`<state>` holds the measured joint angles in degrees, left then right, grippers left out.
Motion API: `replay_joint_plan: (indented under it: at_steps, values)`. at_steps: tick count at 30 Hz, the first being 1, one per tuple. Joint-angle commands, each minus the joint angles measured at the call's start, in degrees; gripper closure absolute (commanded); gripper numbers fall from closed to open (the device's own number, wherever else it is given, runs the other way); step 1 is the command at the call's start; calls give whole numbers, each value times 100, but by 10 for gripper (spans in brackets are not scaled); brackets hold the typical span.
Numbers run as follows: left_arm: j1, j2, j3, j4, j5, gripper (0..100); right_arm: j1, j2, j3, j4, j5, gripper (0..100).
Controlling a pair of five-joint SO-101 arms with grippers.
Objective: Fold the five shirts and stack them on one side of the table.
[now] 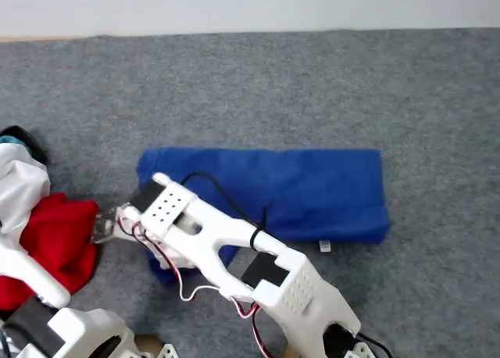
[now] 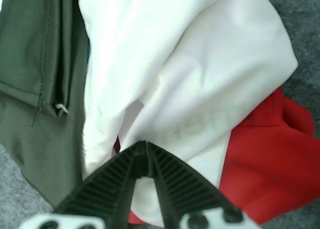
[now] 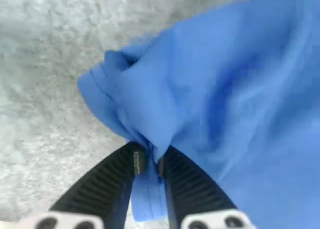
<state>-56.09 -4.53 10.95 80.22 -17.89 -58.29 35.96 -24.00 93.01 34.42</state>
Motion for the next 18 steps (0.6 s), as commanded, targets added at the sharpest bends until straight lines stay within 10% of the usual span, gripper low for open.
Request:
replay_joint_plan:
  at_steps: [1,18]
  values:
    - [-53,-273,-40,-18,-35,994,400,-66,-905,312,62,988]
    - [-18,-237,-40,-62,-44,994,1701,215,-1231,-295,668,988]
